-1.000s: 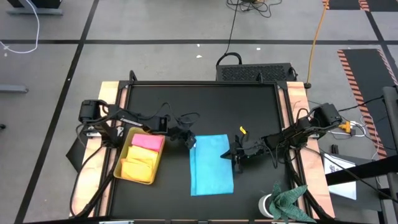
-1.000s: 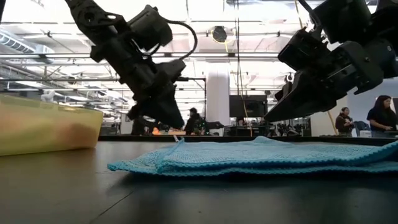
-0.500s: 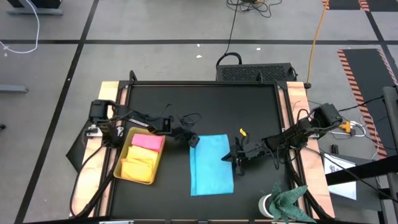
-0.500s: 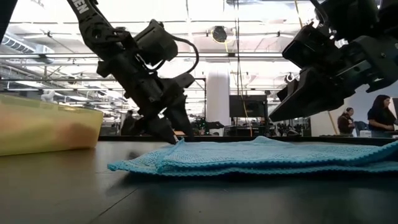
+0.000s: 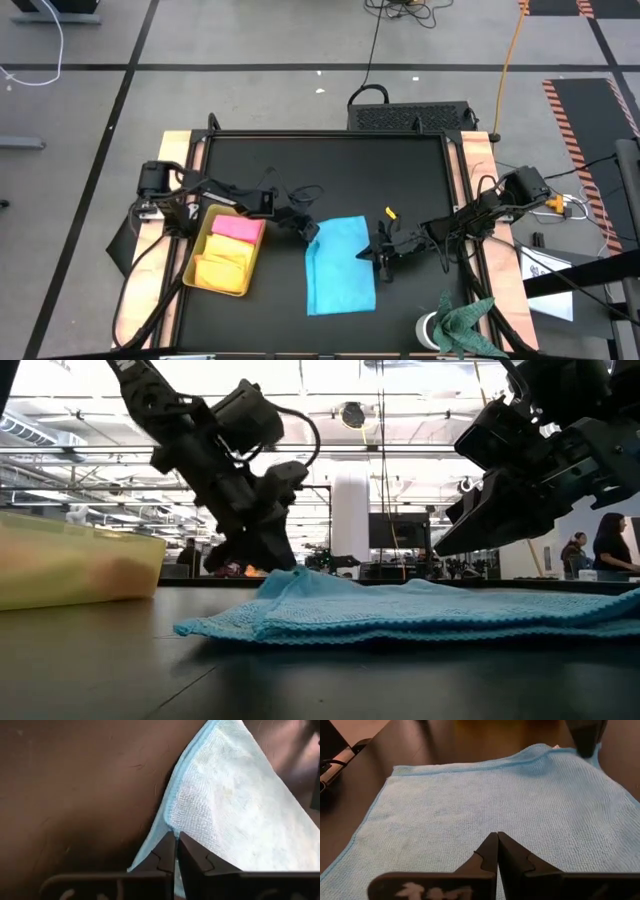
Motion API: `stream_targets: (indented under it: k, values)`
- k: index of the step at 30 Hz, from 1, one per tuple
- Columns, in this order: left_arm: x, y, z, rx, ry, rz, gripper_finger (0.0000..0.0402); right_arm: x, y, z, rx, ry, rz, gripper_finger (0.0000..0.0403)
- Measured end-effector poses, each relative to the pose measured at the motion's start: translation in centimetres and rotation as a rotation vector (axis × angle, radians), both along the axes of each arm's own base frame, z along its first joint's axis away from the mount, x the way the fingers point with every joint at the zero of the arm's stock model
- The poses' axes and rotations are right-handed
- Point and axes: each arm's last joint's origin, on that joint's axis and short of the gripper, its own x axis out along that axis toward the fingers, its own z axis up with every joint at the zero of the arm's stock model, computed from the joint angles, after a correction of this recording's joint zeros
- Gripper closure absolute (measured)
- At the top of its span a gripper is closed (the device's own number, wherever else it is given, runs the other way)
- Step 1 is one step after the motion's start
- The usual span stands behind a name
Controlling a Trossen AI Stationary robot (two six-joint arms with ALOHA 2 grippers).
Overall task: Fold microfiber towels
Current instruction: Fold the blue microfiber towel
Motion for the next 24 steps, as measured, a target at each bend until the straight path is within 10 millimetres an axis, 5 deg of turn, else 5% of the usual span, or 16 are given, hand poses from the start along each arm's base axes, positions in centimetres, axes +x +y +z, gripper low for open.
stream_targets:
  k: [14,24]
  values:
    - [-0.6,0.6,5.6,0.18,0.12,-0.105,0.0397,0.0,0.0,0.0,0.002,0.002,-0.001,0.0403]
    - [-1.8,0.7,4.7,0.252,0.306,-0.184,0.0395,0.0,0.0,0.0,0.002,0.002,-0.002,0.0403]
